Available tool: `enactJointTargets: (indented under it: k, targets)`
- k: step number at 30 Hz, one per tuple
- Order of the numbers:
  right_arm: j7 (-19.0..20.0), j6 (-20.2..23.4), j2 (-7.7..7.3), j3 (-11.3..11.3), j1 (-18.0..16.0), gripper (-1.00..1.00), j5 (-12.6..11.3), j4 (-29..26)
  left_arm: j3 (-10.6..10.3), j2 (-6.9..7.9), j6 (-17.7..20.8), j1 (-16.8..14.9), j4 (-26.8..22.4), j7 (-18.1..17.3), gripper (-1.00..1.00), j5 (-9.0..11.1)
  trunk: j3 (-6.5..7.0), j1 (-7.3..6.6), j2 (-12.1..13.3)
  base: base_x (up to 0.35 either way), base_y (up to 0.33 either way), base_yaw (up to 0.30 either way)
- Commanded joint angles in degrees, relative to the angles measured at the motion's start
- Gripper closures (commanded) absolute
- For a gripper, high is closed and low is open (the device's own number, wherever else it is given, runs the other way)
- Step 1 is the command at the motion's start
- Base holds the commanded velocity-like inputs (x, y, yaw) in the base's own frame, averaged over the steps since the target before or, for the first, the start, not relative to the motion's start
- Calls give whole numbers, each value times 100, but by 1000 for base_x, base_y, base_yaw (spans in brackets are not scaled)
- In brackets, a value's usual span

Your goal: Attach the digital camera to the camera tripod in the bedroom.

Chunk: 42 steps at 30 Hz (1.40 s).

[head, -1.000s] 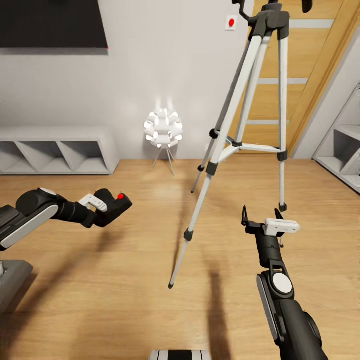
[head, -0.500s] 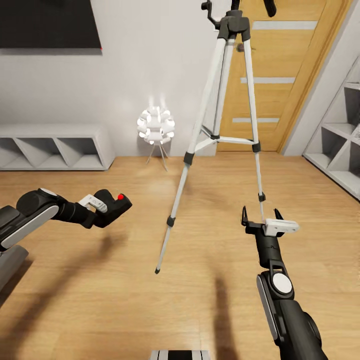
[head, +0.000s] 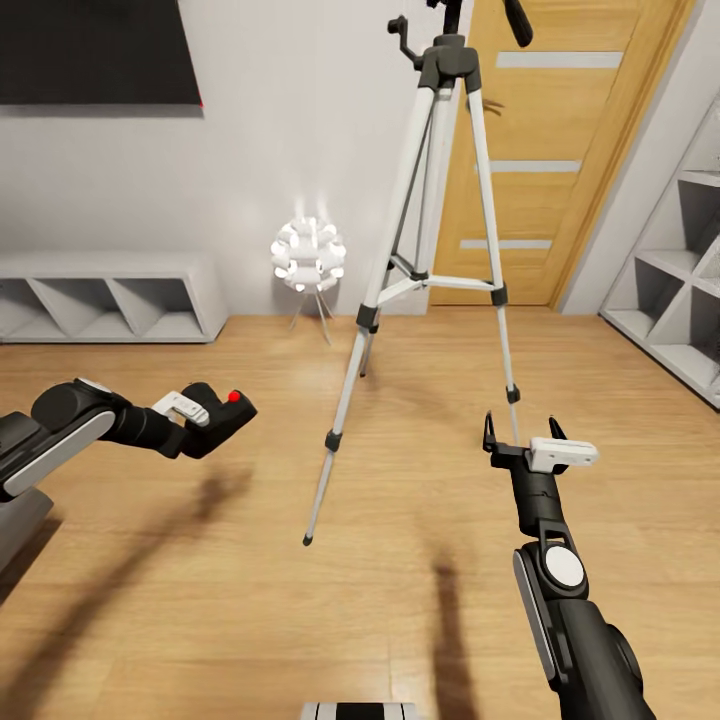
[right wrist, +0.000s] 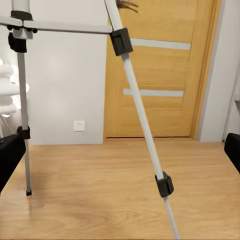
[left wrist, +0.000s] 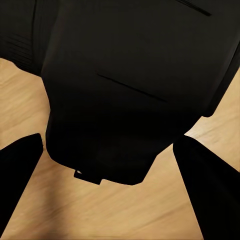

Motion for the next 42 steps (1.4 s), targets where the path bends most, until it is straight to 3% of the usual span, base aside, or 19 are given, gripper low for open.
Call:
enactJointTargets:
  k: [1, 42]
  targets:
    - [-25, -6, 4, -5, -3, -100, 60, 1, -13, 2, 3, -9, 8, -51, 100, -50, 18, -3, 0, 0, 0, 0]
    - [-25, 12, 5, 4, -2, -100, 64, 190, -6, -105, -6, -8, 533, -50, 100, -65, 926, -109, 55, 0, 0, 0]
